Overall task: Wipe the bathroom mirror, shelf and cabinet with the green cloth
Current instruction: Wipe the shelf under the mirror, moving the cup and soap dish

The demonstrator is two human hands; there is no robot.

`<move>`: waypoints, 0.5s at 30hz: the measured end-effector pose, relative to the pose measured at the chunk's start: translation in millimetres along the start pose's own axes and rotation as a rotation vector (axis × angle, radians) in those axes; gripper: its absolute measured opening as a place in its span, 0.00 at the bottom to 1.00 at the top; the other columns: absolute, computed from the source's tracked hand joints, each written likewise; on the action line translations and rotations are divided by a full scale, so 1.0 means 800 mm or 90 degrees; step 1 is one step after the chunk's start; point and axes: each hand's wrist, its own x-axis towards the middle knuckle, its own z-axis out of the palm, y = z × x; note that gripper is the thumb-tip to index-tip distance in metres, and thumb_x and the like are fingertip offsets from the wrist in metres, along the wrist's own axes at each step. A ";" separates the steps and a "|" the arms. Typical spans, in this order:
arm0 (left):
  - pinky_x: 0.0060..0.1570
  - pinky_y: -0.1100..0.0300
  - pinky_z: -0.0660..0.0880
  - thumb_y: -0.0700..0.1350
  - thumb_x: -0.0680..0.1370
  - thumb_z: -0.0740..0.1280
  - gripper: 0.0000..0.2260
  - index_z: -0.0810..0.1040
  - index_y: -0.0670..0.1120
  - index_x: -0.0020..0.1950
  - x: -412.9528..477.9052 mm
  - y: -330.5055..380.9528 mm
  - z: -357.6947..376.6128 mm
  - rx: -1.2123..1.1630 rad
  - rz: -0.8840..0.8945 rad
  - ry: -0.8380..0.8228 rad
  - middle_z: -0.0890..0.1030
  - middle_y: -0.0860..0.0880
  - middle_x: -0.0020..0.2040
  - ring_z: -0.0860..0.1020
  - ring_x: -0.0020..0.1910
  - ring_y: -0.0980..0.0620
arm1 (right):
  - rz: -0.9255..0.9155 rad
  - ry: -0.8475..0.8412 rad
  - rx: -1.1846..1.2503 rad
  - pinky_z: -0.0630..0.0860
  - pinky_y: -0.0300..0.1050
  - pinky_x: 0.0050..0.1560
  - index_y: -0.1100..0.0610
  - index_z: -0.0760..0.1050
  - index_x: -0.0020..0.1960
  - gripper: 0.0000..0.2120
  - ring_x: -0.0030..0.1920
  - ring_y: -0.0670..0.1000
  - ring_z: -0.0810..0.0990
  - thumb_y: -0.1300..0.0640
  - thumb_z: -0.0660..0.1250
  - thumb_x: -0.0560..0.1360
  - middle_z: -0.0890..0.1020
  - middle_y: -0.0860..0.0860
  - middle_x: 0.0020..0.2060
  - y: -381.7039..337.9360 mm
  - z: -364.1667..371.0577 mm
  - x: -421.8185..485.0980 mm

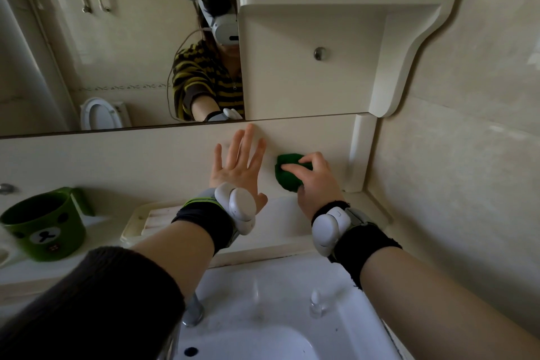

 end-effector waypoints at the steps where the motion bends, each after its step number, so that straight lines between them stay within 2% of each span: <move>1: 0.68 0.43 0.34 0.62 0.72 0.63 0.48 0.28 0.51 0.72 0.000 -0.001 0.000 0.000 0.001 0.000 0.16 0.47 0.63 0.27 0.71 0.46 | -0.004 -0.010 -0.003 0.70 0.44 0.51 0.55 0.78 0.59 0.23 0.57 0.57 0.69 0.73 0.61 0.69 0.71 0.58 0.55 0.001 0.000 -0.001; 4: 0.69 0.43 0.35 0.62 0.72 0.63 0.48 0.29 0.51 0.73 0.000 0.000 0.000 0.000 0.000 0.001 0.17 0.47 0.64 0.28 0.71 0.46 | -0.002 -0.045 -0.022 0.72 0.45 0.52 0.55 0.76 0.61 0.23 0.57 0.57 0.69 0.72 0.61 0.70 0.70 0.58 0.56 0.006 0.001 -0.003; 11: 0.69 0.43 0.36 0.63 0.72 0.63 0.48 0.30 0.50 0.74 -0.002 0.003 -0.002 -0.002 -0.002 0.007 0.17 0.48 0.64 0.29 0.72 0.46 | 0.033 -0.087 -0.045 0.66 0.39 0.49 0.52 0.74 0.63 0.24 0.58 0.54 0.66 0.70 0.61 0.70 0.69 0.54 0.57 0.008 0.012 0.001; 15: 0.69 0.43 0.35 0.62 0.72 0.62 0.47 0.30 0.50 0.74 -0.003 0.003 -0.002 -0.007 -0.001 0.012 0.18 0.48 0.65 0.29 0.72 0.46 | 0.033 -0.131 -0.080 0.65 0.39 0.50 0.50 0.74 0.62 0.20 0.59 0.54 0.65 0.64 0.64 0.73 0.69 0.52 0.57 0.015 0.019 0.000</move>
